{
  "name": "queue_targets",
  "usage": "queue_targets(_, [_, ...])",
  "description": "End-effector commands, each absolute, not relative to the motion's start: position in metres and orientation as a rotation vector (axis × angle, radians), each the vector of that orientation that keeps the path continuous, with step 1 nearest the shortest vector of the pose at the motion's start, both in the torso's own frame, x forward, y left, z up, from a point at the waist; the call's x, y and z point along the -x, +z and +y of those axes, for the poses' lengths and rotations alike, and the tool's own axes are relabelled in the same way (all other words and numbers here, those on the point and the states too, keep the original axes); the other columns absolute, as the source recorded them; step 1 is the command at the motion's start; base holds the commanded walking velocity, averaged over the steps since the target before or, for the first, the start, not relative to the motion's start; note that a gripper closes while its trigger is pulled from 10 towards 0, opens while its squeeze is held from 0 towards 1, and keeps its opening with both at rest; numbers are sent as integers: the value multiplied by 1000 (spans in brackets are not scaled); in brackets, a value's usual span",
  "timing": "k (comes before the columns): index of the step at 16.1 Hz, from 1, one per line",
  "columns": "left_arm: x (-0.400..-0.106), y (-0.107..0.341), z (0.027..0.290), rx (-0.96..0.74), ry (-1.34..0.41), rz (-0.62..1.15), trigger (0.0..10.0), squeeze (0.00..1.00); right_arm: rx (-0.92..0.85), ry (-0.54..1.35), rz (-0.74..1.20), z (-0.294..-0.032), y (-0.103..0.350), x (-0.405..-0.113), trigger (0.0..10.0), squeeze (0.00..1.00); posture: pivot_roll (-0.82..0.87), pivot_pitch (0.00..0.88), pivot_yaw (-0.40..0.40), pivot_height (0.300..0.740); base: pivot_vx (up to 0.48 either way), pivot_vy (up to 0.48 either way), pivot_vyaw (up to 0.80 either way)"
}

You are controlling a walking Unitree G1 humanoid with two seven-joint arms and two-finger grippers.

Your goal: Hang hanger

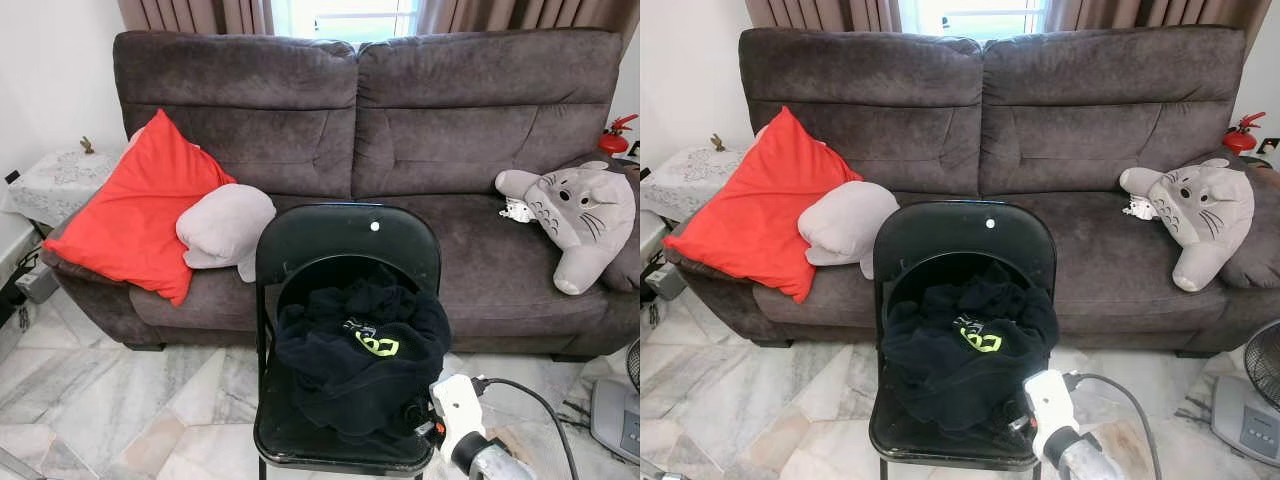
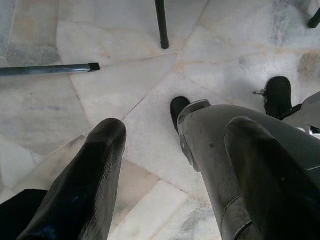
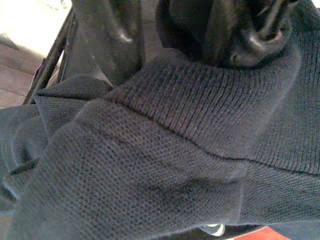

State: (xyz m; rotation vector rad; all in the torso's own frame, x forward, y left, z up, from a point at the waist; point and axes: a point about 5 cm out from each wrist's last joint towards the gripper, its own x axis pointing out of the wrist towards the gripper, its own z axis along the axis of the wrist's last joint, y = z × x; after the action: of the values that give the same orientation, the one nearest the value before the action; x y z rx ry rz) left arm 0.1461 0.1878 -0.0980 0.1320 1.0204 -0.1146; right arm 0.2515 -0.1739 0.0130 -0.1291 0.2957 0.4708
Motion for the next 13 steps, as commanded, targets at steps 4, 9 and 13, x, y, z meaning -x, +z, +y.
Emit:
queue_targets(4, [-141,-100,192,-151,-117,1044,10000,0,126,410,281,-174,11,-244,1490,0,13,8,67,740,0,0,0])
queue_targets(9, [-141,-100,192,-150,-124,1049,10000,0,109,205,210,-184,23,-230,0,0,-1,9,62,740,0,0,0])
queue_targets(13, [-141,-100,191,-149,-128,1048,10000,0,108,168,188,-186,30,-229,0,0,-6,6,60,740,0,0,0])
